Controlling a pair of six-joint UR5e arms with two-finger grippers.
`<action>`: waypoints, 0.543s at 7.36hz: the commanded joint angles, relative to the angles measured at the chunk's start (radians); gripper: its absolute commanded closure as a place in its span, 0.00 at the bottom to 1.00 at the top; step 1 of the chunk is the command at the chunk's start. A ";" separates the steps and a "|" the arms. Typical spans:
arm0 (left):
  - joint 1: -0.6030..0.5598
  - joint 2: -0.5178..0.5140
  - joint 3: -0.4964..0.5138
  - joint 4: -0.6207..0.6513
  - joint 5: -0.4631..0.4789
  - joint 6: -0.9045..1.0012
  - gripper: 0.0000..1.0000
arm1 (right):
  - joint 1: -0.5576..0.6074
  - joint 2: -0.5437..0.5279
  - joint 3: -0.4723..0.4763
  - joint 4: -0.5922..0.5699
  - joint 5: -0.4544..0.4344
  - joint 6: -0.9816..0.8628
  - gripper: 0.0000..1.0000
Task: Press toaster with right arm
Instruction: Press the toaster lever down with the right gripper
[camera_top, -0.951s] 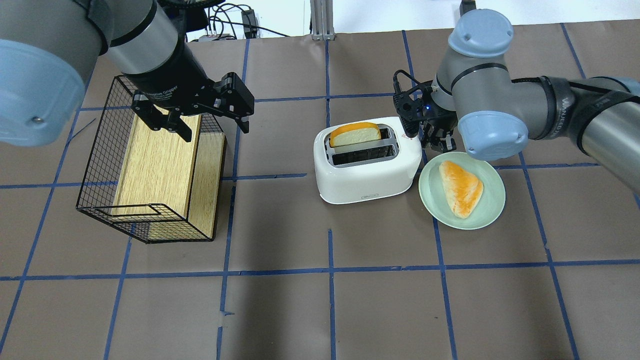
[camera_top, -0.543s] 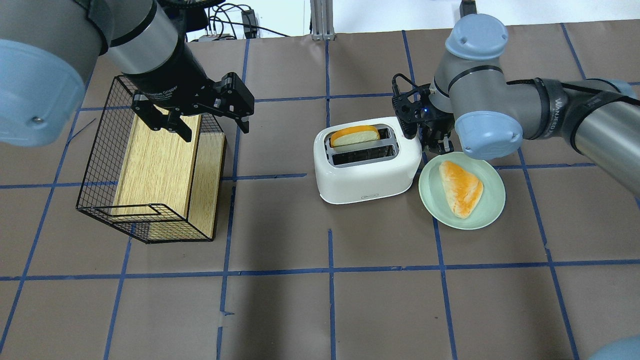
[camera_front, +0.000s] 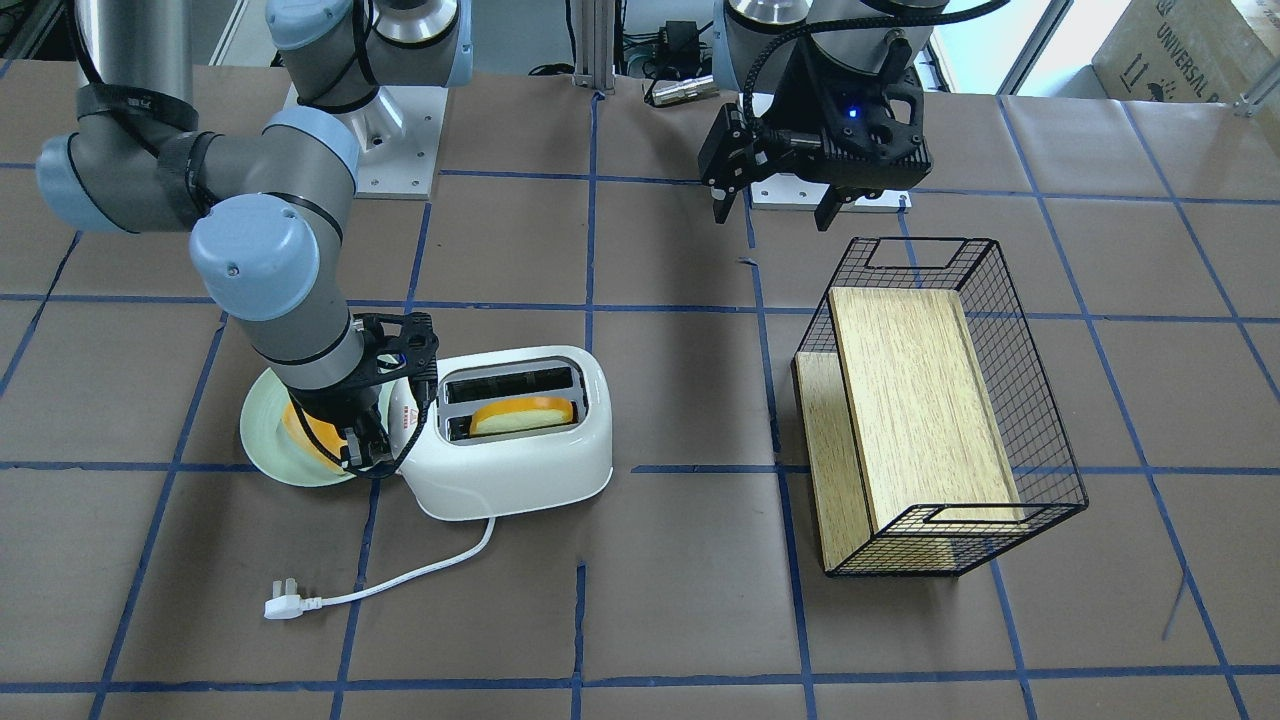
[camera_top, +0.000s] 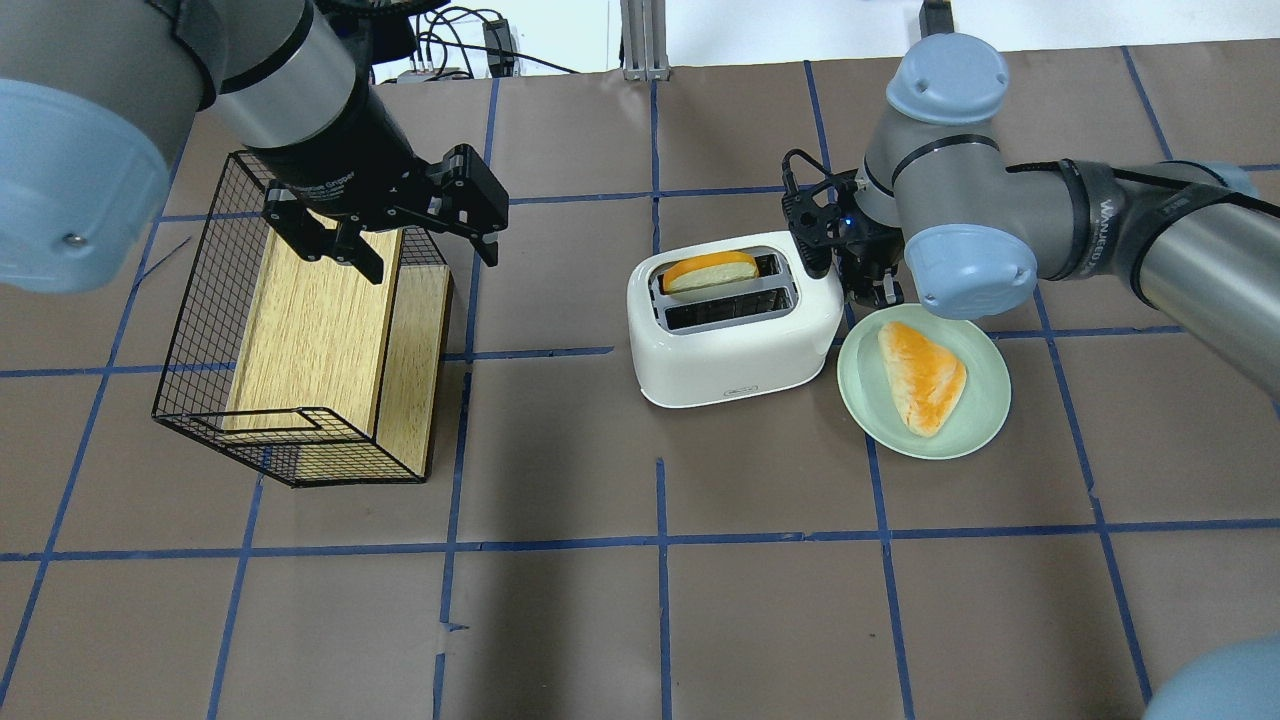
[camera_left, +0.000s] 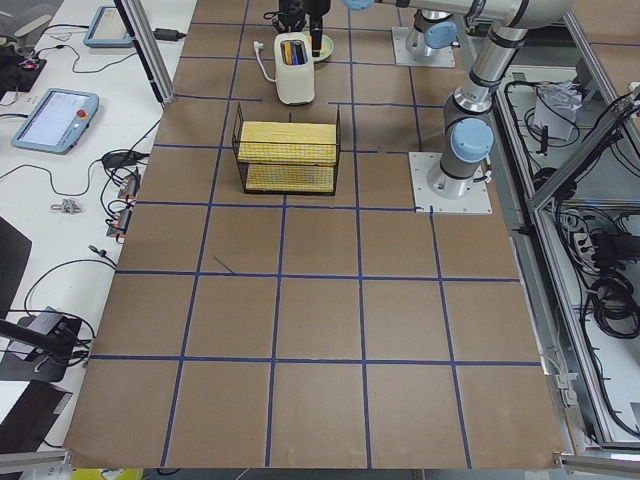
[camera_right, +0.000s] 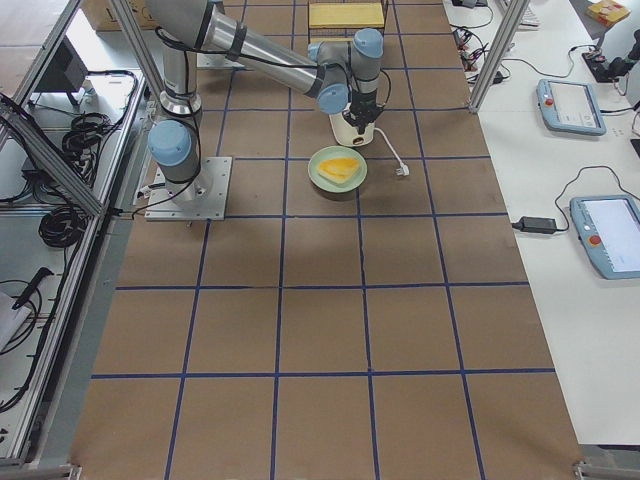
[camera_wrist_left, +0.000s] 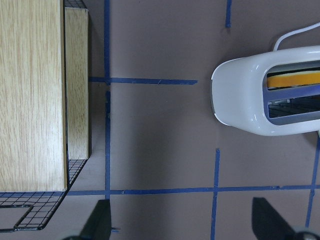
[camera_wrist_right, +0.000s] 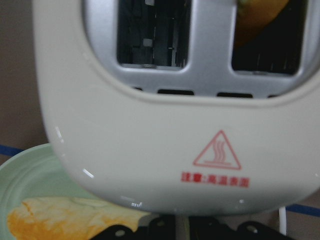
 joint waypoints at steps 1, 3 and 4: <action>0.000 0.000 0.000 0.000 0.000 0.000 0.00 | 0.000 0.009 0.002 -0.025 0.000 0.000 0.80; 0.000 0.000 0.000 0.000 0.000 0.000 0.00 | 0.000 0.018 0.004 -0.025 0.000 0.000 0.80; 0.000 0.000 0.000 0.000 0.000 0.000 0.00 | 0.000 0.021 0.005 -0.035 0.000 0.000 0.80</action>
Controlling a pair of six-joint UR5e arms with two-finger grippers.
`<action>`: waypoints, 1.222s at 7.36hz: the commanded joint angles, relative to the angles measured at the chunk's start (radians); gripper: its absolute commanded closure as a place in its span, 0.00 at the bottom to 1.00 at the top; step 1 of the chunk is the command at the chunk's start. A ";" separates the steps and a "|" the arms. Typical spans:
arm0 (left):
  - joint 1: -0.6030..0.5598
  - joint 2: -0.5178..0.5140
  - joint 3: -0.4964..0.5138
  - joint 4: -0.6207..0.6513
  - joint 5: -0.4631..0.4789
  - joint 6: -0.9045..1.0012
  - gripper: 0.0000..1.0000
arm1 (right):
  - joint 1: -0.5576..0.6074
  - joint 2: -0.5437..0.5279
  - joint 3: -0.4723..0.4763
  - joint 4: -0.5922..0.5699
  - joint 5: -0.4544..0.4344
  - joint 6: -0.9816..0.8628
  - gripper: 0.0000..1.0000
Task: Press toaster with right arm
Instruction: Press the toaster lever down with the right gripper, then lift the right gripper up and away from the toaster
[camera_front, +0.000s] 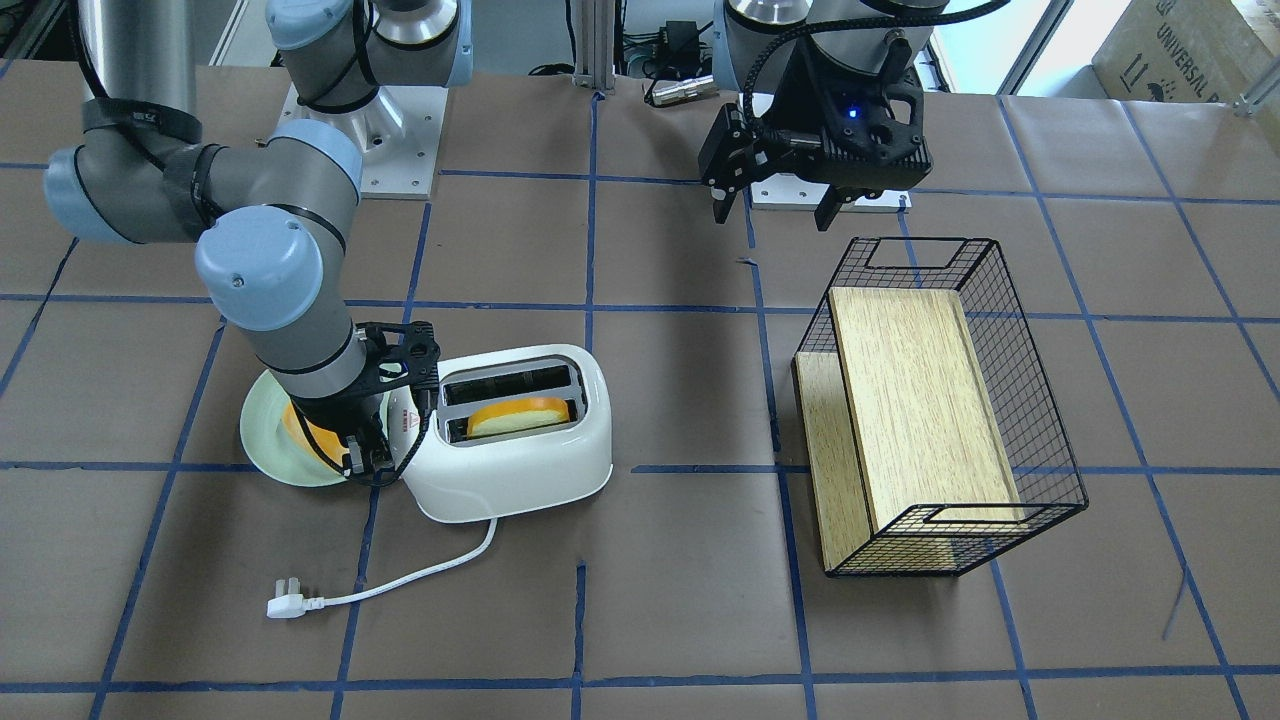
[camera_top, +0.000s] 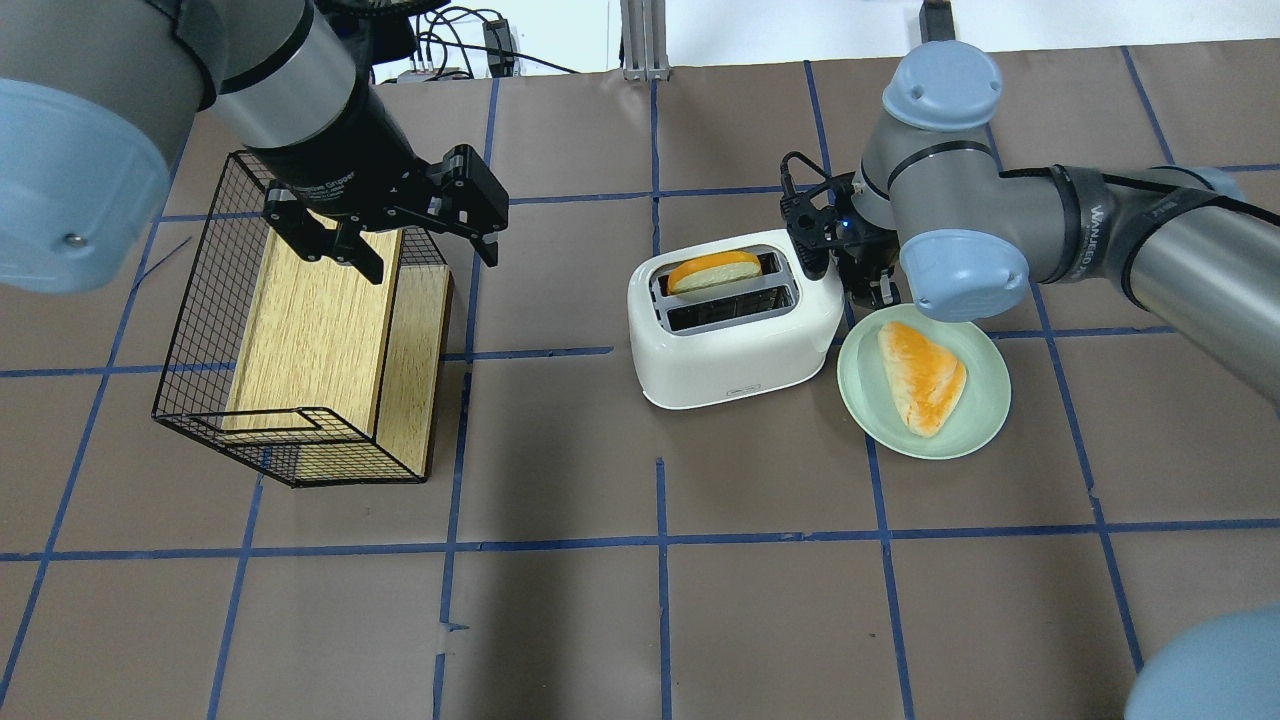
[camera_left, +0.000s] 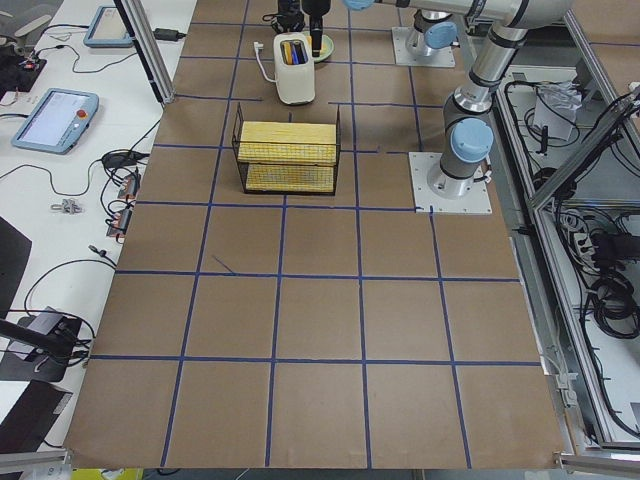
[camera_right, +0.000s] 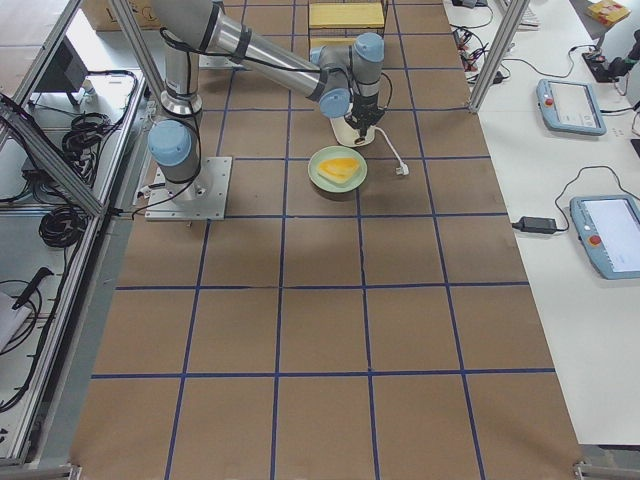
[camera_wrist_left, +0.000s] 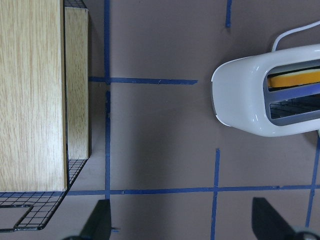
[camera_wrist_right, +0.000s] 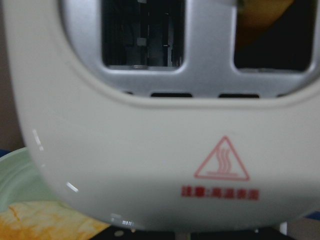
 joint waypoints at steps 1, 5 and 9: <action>0.000 0.000 0.002 0.000 0.000 0.000 0.00 | 0.000 0.004 0.003 -0.009 0.000 0.000 0.80; 0.000 0.000 0.000 0.000 0.000 0.000 0.00 | 0.002 -0.010 -0.010 0.002 -0.004 0.021 0.79; 0.000 0.000 0.000 0.000 0.000 0.000 0.00 | 0.002 -0.080 -0.166 0.251 -0.001 0.151 0.79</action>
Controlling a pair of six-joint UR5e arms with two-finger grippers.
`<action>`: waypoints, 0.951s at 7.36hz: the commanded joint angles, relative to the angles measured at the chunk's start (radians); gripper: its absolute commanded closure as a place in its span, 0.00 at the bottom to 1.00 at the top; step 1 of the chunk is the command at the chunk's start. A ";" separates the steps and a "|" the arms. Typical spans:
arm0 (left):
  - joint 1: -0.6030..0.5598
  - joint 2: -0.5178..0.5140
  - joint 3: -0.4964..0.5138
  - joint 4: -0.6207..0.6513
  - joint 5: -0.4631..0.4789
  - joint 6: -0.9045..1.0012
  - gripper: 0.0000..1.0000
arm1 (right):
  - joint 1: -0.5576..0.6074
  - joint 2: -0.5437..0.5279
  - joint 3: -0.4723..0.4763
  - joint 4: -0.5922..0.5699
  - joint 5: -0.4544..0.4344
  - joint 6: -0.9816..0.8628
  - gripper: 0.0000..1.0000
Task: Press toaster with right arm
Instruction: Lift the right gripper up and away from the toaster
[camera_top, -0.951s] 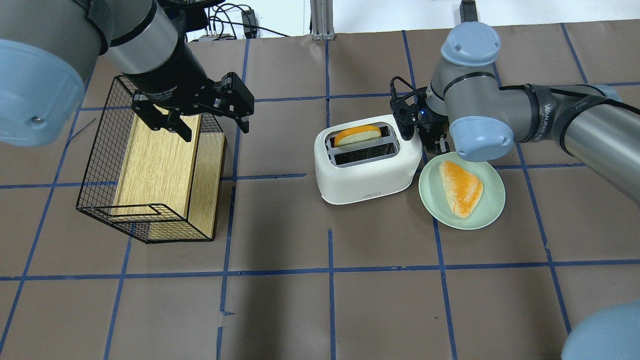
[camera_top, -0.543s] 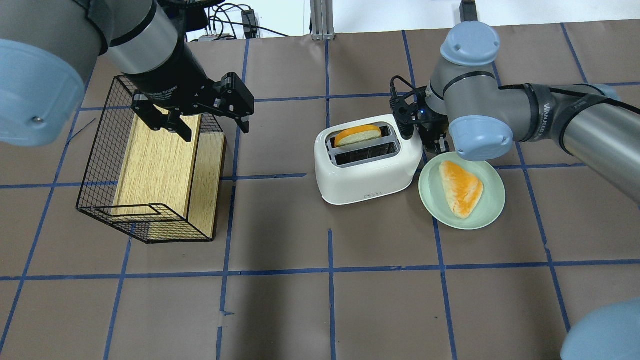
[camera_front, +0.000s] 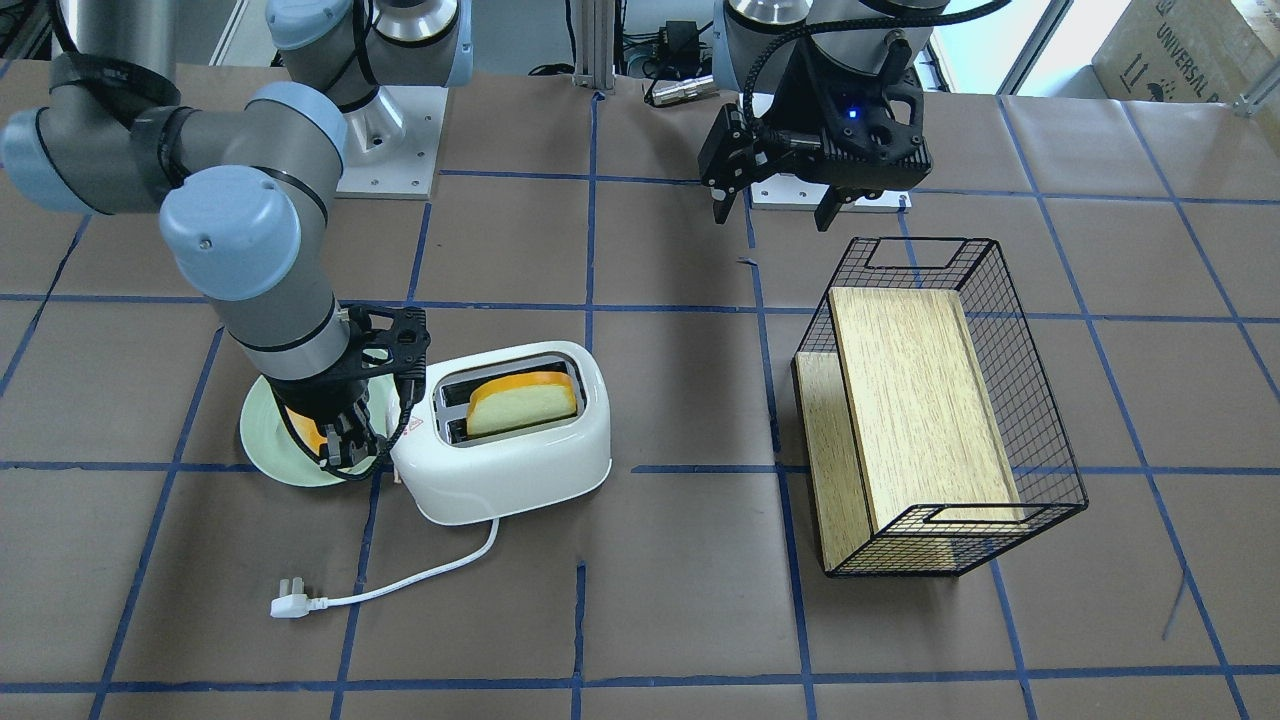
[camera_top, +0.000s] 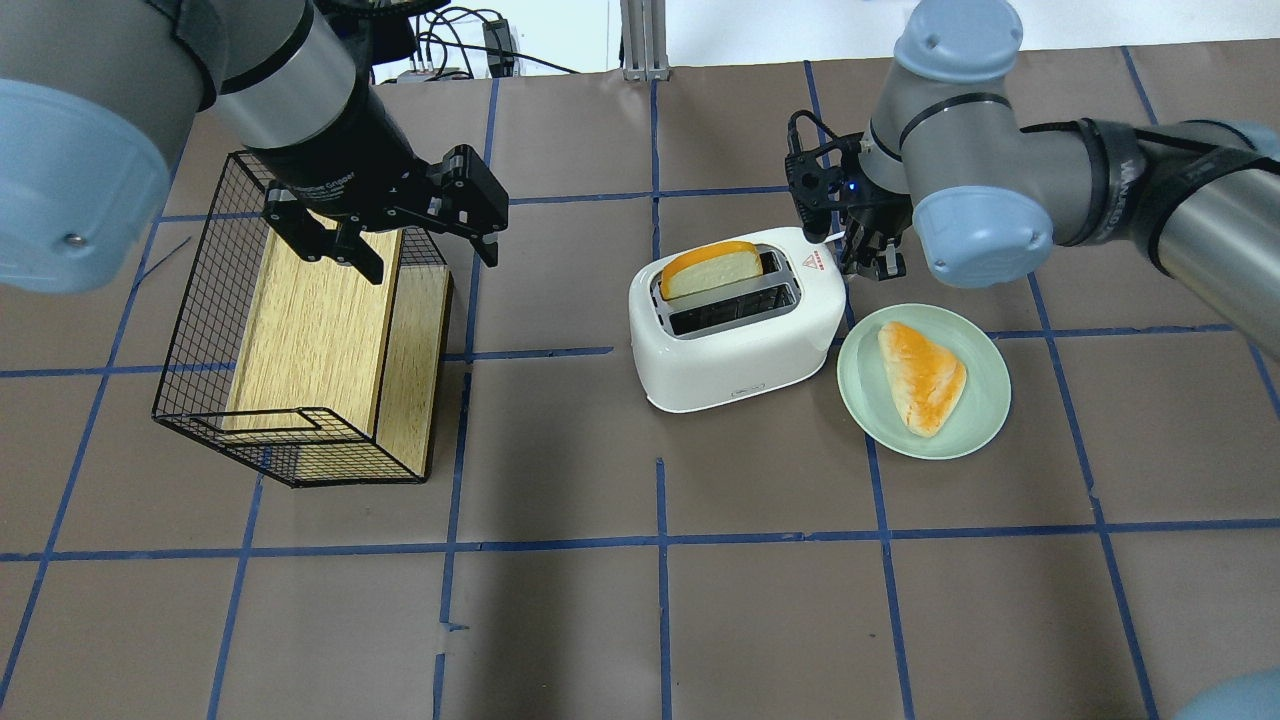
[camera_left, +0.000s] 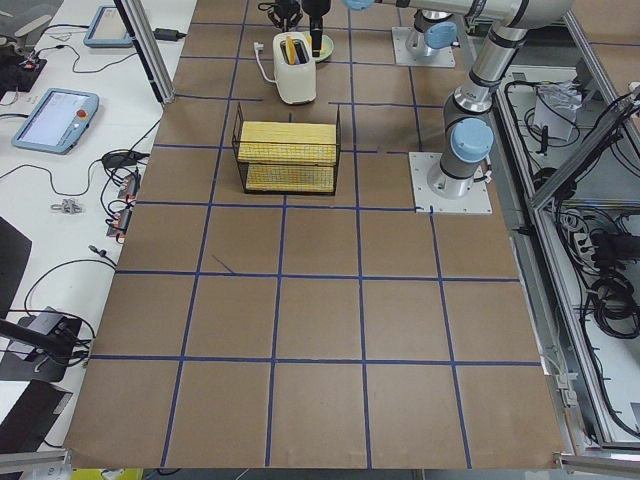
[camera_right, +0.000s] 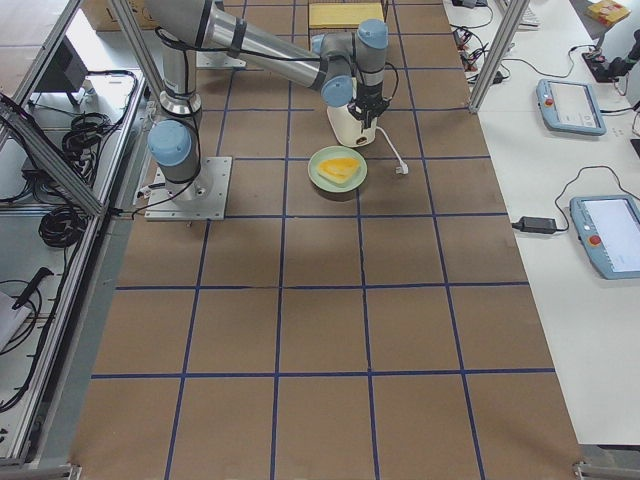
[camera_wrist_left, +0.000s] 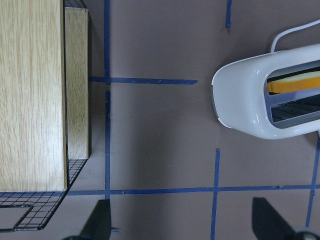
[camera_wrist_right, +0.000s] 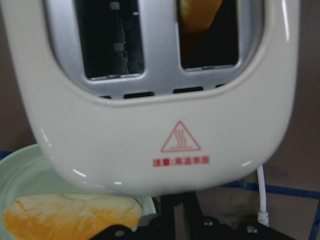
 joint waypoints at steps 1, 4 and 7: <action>0.000 0.000 0.000 0.000 0.000 0.000 0.00 | 0.001 -0.056 -0.112 0.143 0.017 0.080 0.79; 0.000 0.000 0.001 0.000 0.000 0.000 0.00 | -0.008 -0.090 -0.208 0.308 0.059 0.157 0.79; 0.000 0.000 0.000 0.000 0.000 0.000 0.00 | 0.000 -0.122 -0.293 0.369 0.054 0.676 0.76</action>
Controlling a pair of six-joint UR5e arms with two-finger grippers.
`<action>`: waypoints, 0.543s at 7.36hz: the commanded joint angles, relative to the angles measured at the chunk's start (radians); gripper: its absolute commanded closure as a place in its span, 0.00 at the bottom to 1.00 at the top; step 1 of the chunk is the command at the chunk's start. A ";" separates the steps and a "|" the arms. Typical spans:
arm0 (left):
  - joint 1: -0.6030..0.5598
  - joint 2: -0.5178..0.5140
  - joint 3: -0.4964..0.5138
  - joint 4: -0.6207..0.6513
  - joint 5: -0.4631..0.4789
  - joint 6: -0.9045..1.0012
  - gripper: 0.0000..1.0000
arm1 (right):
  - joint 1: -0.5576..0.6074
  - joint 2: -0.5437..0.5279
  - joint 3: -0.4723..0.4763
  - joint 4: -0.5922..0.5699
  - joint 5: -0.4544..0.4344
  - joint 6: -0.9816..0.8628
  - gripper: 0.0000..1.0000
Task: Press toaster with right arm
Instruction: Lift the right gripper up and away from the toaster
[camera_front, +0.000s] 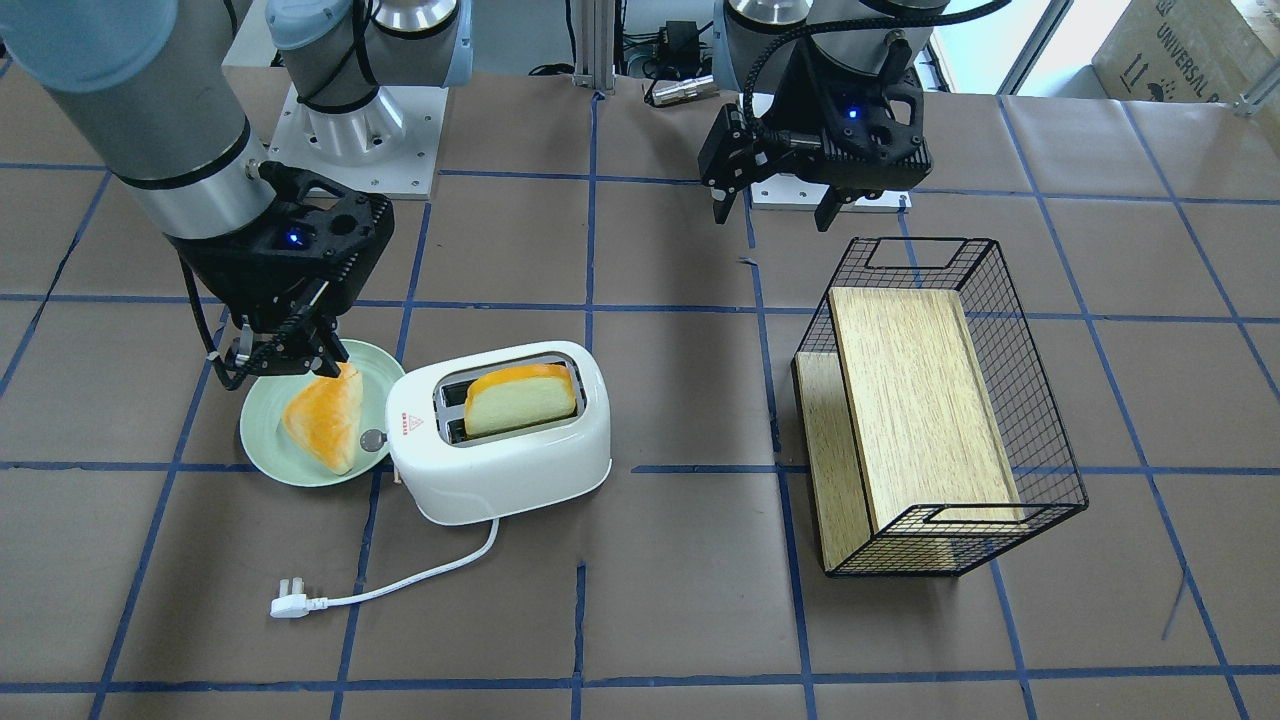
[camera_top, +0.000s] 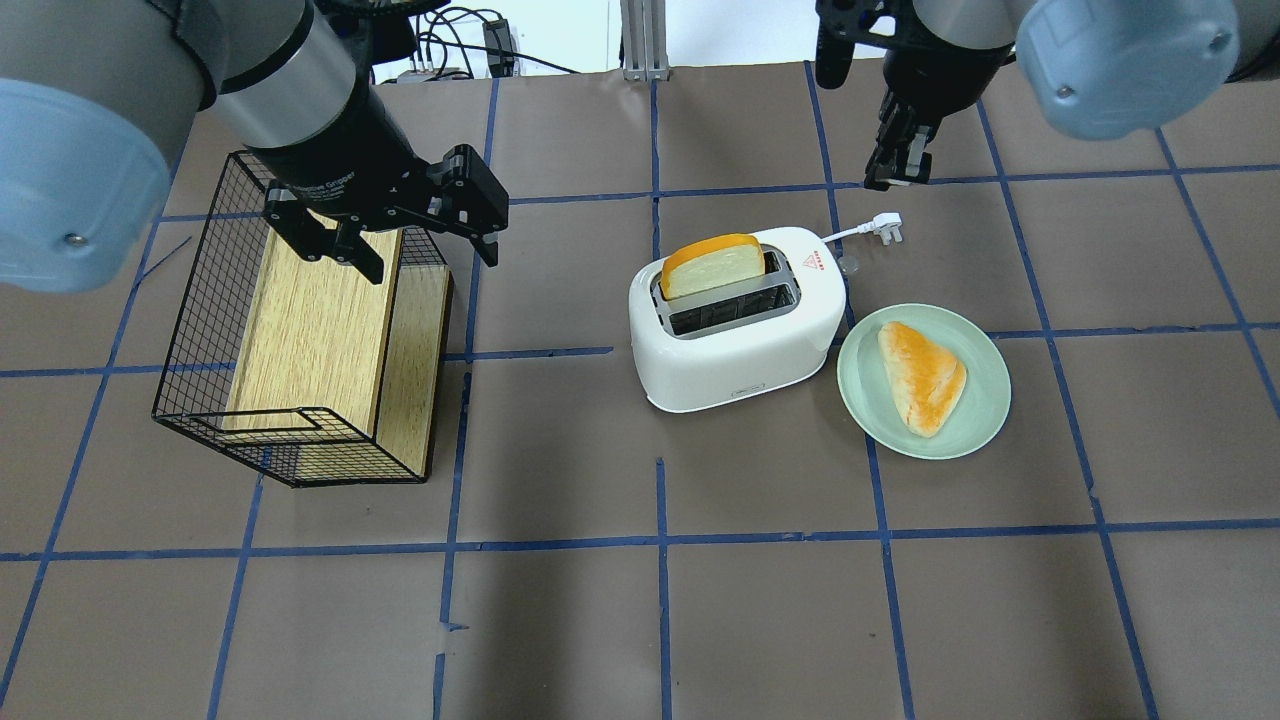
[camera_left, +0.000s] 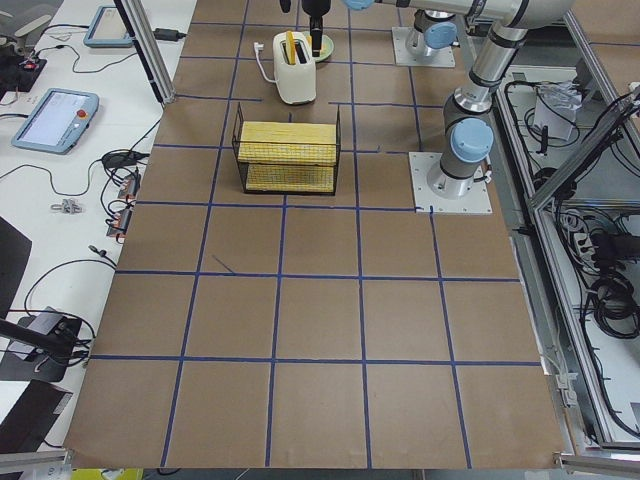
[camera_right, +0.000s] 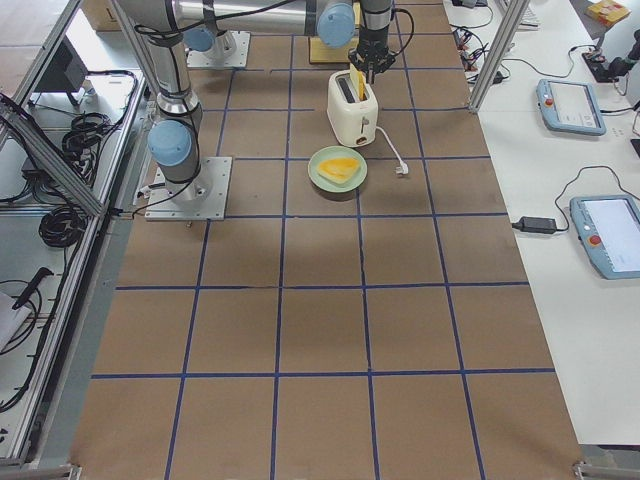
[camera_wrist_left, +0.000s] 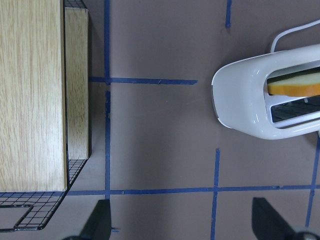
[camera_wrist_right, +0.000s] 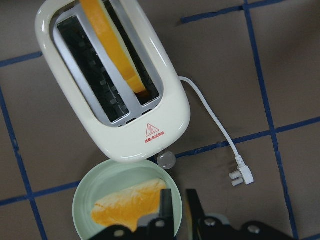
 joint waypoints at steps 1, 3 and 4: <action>0.000 0.000 0.000 0.000 0.000 0.000 0.00 | 0.004 -0.009 -0.085 0.064 -0.006 0.338 0.74; 0.000 0.000 0.000 0.000 0.000 0.000 0.00 | 0.004 -0.003 -0.153 0.177 0.006 0.714 0.66; 0.000 0.000 0.000 0.000 0.000 0.000 0.00 | 0.010 -0.007 -0.152 0.184 -0.006 0.896 0.61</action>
